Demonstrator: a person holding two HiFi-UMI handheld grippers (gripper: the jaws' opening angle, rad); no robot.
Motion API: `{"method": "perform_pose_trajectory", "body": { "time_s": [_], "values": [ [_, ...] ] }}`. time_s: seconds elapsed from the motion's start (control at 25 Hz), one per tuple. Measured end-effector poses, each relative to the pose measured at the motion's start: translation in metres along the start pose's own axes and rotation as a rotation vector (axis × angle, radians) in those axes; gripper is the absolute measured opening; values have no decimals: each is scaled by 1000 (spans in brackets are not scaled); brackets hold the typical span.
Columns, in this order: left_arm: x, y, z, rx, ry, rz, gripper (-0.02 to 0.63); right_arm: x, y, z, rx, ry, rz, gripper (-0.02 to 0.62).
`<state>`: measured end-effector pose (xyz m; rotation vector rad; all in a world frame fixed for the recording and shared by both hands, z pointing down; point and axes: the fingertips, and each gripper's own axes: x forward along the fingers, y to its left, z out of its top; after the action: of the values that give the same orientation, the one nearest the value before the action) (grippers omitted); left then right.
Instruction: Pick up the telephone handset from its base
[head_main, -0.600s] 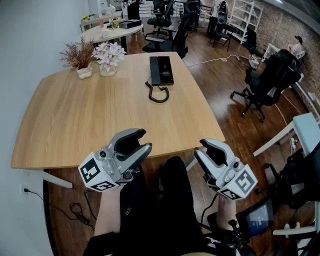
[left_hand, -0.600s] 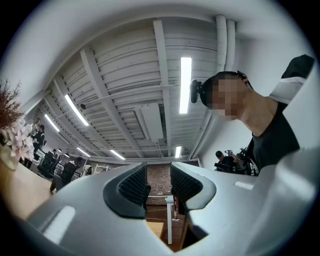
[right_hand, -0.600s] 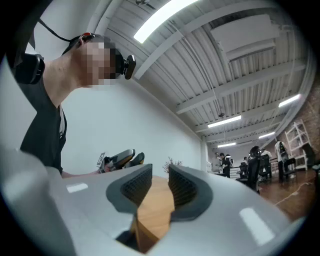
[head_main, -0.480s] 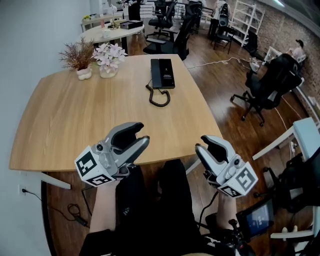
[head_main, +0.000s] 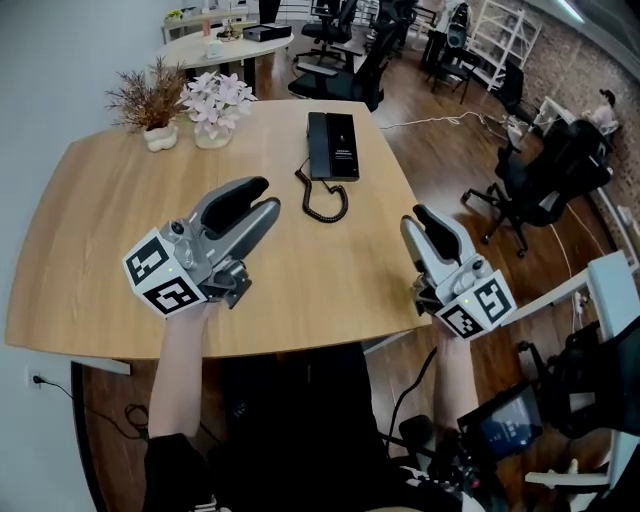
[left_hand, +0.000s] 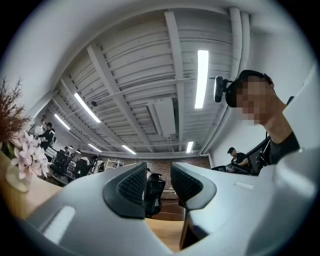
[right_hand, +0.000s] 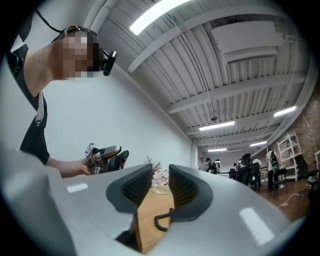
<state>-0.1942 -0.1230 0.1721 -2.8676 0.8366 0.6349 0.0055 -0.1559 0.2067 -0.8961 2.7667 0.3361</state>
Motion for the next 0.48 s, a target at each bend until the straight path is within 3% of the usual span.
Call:
{"method": "perform_pose_trajectory", "body": {
  "time_s": [0.2, 0.48],
  "values": [
    [23, 58, -20, -48, 86, 27, 132, 58, -56, -15, 2, 10, -53, 106],
    [46, 152, -74, -252, 160, 99, 143, 141, -118, -48, 19, 47, -85, 106]
  ]
}}
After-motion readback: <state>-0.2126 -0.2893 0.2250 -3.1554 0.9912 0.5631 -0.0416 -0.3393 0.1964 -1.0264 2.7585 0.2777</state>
